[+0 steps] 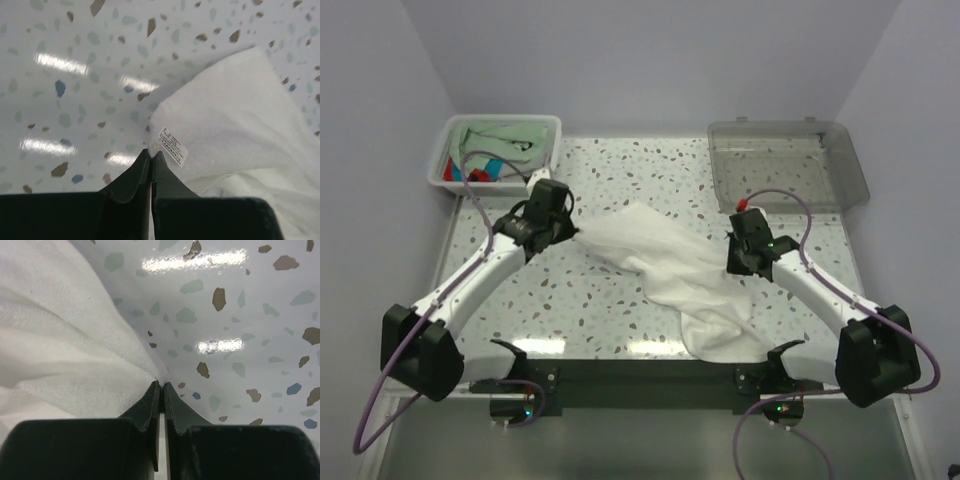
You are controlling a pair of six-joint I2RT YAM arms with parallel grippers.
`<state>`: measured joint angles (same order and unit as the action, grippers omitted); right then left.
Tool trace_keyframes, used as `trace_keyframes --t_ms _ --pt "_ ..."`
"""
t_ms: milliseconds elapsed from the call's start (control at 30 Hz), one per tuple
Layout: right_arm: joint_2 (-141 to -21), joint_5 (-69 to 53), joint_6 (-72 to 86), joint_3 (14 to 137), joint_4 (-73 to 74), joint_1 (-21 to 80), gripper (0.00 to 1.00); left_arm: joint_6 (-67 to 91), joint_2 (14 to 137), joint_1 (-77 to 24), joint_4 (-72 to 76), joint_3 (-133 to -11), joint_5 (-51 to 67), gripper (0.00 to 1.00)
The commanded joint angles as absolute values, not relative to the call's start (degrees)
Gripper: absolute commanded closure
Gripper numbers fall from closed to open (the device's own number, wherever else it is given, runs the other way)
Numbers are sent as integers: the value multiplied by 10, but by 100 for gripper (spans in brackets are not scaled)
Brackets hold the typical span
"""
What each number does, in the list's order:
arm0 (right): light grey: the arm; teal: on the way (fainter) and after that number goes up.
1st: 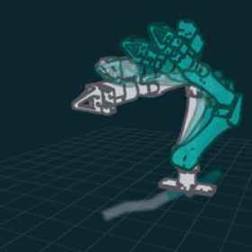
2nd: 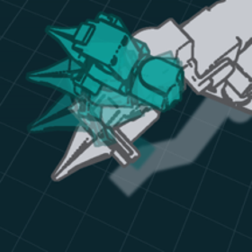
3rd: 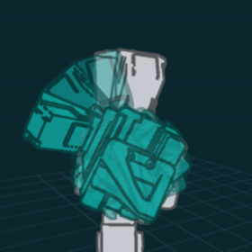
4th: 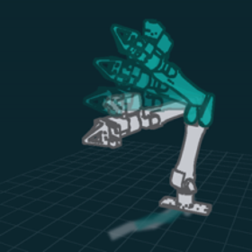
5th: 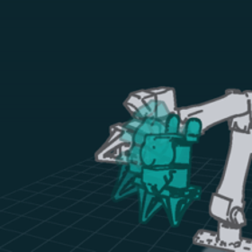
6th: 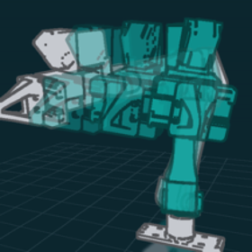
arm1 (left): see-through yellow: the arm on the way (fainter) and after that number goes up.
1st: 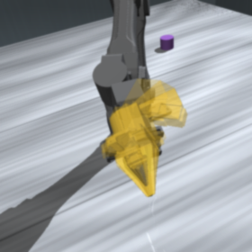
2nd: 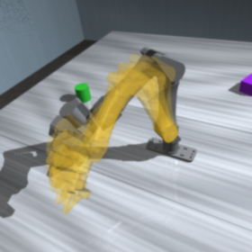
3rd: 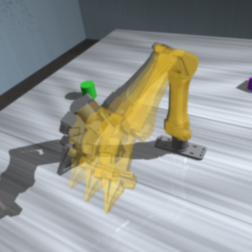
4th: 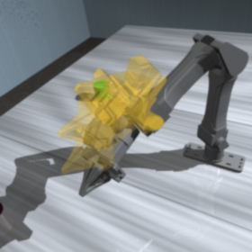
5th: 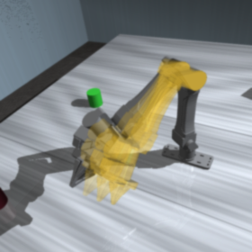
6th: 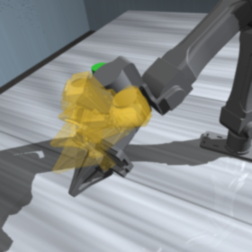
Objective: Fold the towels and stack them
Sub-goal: Flatten out the crumpled towel
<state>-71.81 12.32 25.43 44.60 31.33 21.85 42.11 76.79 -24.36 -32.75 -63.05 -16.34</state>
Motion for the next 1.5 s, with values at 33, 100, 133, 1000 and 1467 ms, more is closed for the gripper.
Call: trace_keyframes --t_ms 33,100,133,1000,1467 --pt "-690 66 267 434 350 221 91 415 674 -226 -329 -472 -124 100" --pt "-679 26 254 439 358 228 77 418 658 -223 -310 -405 -108 100" --pt "-672 12 245 447 355 233 71 424 651 -223 -303 -388 -99 100" --pt "-1235 -62 -89 1017 272 366 43 422 568 -221 -311 -303 -88 100" --pt "-1178 99 -62 819 258 470 1 419 560 -221 -330 -342 -90 100"
